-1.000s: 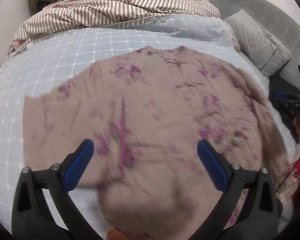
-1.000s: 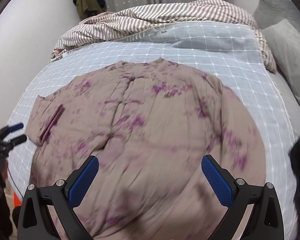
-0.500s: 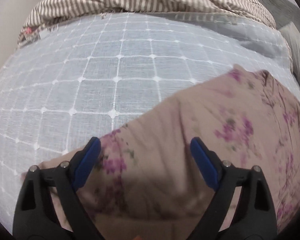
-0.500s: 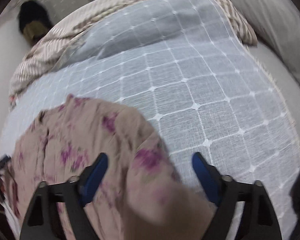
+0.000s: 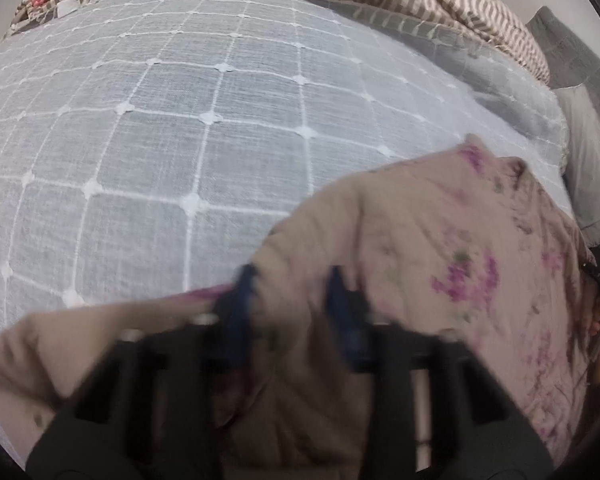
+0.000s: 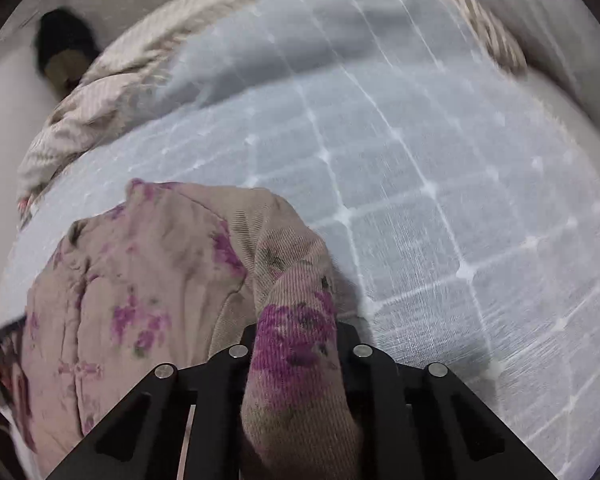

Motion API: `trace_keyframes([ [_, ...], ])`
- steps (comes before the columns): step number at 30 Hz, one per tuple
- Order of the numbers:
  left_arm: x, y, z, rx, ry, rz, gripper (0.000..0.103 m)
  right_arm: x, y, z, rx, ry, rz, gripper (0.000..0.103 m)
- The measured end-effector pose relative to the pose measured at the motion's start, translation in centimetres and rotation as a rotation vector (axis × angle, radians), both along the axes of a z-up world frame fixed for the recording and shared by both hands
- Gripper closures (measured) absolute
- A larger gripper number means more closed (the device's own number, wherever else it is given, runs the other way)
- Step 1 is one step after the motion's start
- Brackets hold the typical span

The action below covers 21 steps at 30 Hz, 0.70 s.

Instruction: Fold large clothes

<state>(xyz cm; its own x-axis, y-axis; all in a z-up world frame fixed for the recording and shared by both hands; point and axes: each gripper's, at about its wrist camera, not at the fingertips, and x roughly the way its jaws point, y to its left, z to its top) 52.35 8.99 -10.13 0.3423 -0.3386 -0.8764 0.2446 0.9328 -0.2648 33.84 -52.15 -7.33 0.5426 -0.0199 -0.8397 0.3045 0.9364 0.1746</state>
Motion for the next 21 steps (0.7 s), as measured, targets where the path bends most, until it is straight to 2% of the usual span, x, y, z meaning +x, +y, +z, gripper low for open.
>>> trace_keyframes([
  [3,-1.6,0.2,2.3,0.003,-0.133,0.012,0.088,-1.7,2.0,4.4,-0.192,-0.137,0.007,0.09],
  [5,-2.0,0.2,3.7,0.01,-0.222,0.016,0.089,-1.7,0.7,5.9,-0.213,-0.18,-0.04,0.09],
  [7,-1.5,-0.1,3.7,0.032,-0.247,0.007,0.089,-0.4,-1.0,5.1,-0.219,-0.14,-0.095,0.09],
  [8,-0.8,-0.7,2.6,0.074,-0.247,-0.006,0.089,0.3,-1.4,4.1,-0.235,-0.109,-0.109,0.09],
  [11,0.4,-1.8,-0.6,0.157,-0.203,-0.028,0.087,2.5,-2.5,-2.1,-0.277,0.066,-0.108,0.087],
  [12,0.3,-1.8,-1.0,0.164,-0.21,-0.022,0.085,2.9,-2.5,-3.9,-0.274,0.101,-0.122,0.086],
  [13,0.2,-1.9,-0.7,0.167,-0.228,-0.012,0.082,2.8,-2.5,-3.8,-0.292,0.089,-0.134,0.084],
  [17,-1.3,-1.1,2.0,0.13,-0.255,0.011,0.071,2.3,-0.3,-0.9,-0.427,0.113,-0.093,0.067],
  [20,-4.5,-0.3,4.7,0.077,-0.291,-0.014,0.047,-0.1,1.3,2.8,-0.4,0.06,-0.073,0.051],
  [21,-5.8,0.0,5.5,0.063,-0.299,-0.013,0.036,-1.8,2.1,4.6,-0.358,0.015,-0.066,0.042],
])
